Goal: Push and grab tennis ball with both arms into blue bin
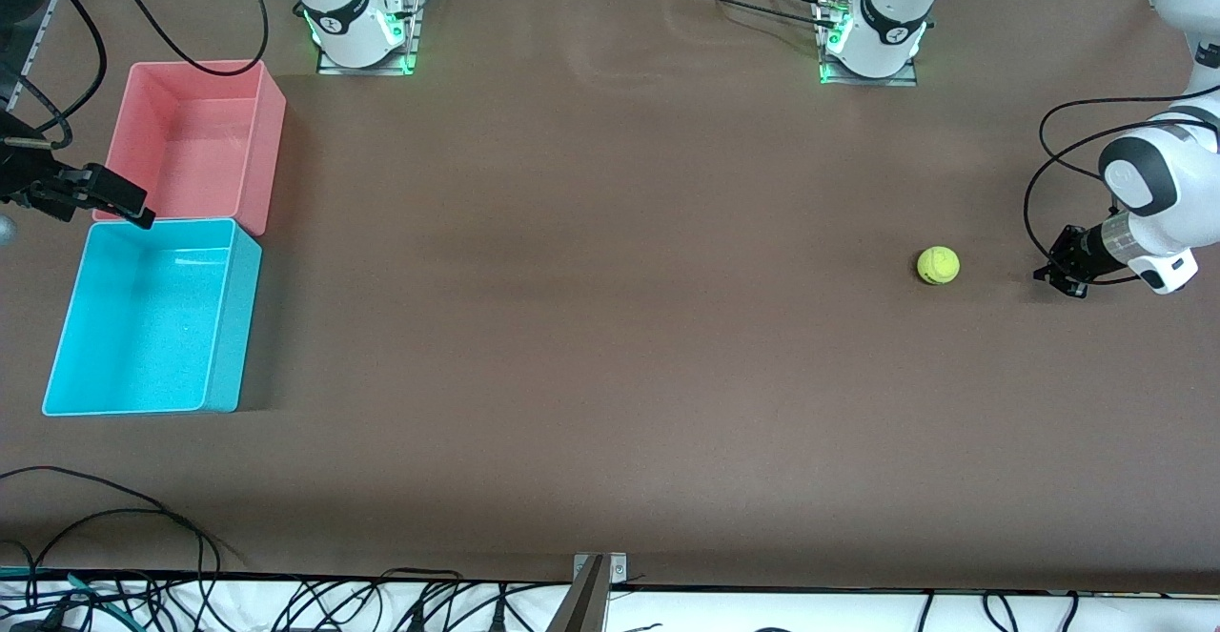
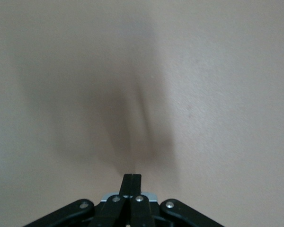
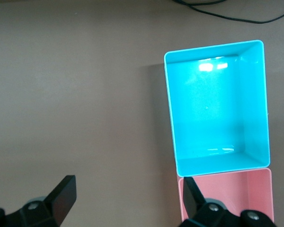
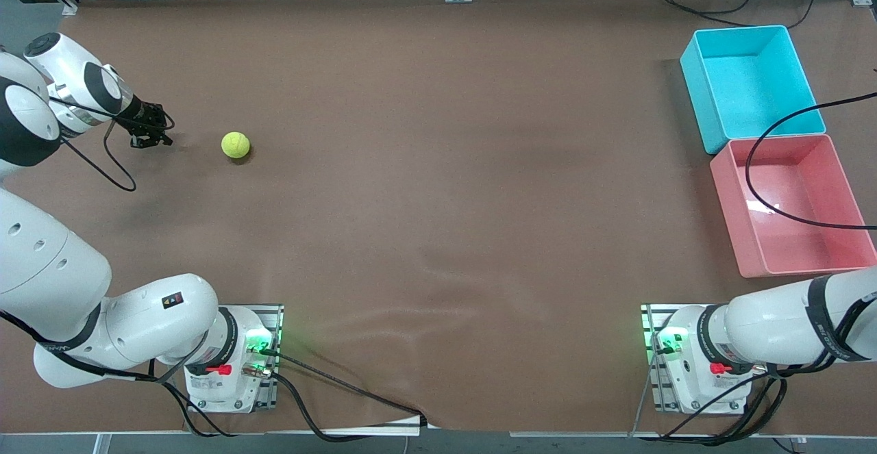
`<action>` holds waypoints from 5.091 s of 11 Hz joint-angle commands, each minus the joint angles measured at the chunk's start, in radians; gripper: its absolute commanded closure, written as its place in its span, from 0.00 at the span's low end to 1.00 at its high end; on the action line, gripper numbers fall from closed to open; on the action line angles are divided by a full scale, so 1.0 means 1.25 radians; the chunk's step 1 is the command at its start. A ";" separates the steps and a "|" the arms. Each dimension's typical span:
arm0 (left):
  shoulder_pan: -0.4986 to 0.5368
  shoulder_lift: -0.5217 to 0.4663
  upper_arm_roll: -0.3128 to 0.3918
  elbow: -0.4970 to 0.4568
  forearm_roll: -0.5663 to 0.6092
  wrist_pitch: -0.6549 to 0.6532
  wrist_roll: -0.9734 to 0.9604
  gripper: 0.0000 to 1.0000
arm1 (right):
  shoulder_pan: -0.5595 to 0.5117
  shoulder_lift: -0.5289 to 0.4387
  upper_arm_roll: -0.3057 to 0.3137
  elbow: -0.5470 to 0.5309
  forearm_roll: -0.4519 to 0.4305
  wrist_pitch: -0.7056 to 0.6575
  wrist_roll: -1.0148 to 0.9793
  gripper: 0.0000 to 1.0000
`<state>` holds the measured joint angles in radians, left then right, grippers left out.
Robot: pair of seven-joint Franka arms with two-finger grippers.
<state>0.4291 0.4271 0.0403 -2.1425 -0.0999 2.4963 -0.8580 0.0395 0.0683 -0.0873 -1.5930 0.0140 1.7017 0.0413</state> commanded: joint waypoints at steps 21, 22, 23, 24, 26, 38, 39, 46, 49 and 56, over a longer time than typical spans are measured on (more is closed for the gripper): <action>-0.266 -0.006 -0.391 0.043 -0.019 -0.044 -0.960 1.00 | -0.001 0.002 0.001 0.014 0.003 -0.007 0.001 0.00; -0.256 -0.002 -0.388 0.108 -0.013 -0.139 -0.957 1.00 | -0.001 0.002 0.001 0.014 0.003 -0.008 0.000 0.00; -0.242 -0.005 -0.384 0.156 -0.010 -0.223 -0.949 1.00 | -0.001 0.002 0.001 0.014 0.003 -0.007 0.000 0.00; -0.217 -0.010 -0.384 0.187 0.004 -0.286 -0.909 1.00 | -0.001 0.002 0.001 0.014 0.002 -0.008 0.000 0.00; -0.174 -0.026 -0.384 0.208 0.048 -0.334 -0.858 1.00 | -0.001 0.003 0.001 0.014 0.003 -0.009 0.001 0.00; 0.028 -0.088 -0.388 0.273 0.172 -0.365 -0.039 0.00 | 0.036 0.002 0.005 -0.051 -0.006 -0.057 -0.064 0.00; 0.031 -0.089 -0.393 0.276 0.174 -0.365 -0.032 0.00 | 0.036 -0.024 0.027 -0.110 -0.006 -0.024 -0.063 0.00; 0.026 -0.133 -0.382 0.320 0.181 -0.371 0.482 0.00 | 0.036 -0.225 0.077 -0.662 -0.003 0.415 -0.048 0.00; -0.113 -0.206 -0.309 0.313 0.181 -0.413 0.558 0.00 | 0.037 -0.190 0.119 -0.761 -0.001 0.549 -0.030 0.00; -0.447 -0.279 0.026 0.308 0.027 -0.410 0.887 0.00 | 0.040 -0.017 0.134 -0.808 -0.003 0.770 -0.028 0.00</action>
<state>-0.0396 0.1180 -0.0396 -1.7392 0.0145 1.9897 0.1369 0.0861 -0.0066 0.0697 -2.5630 0.0129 2.5467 -0.0052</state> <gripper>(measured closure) 0.000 0.000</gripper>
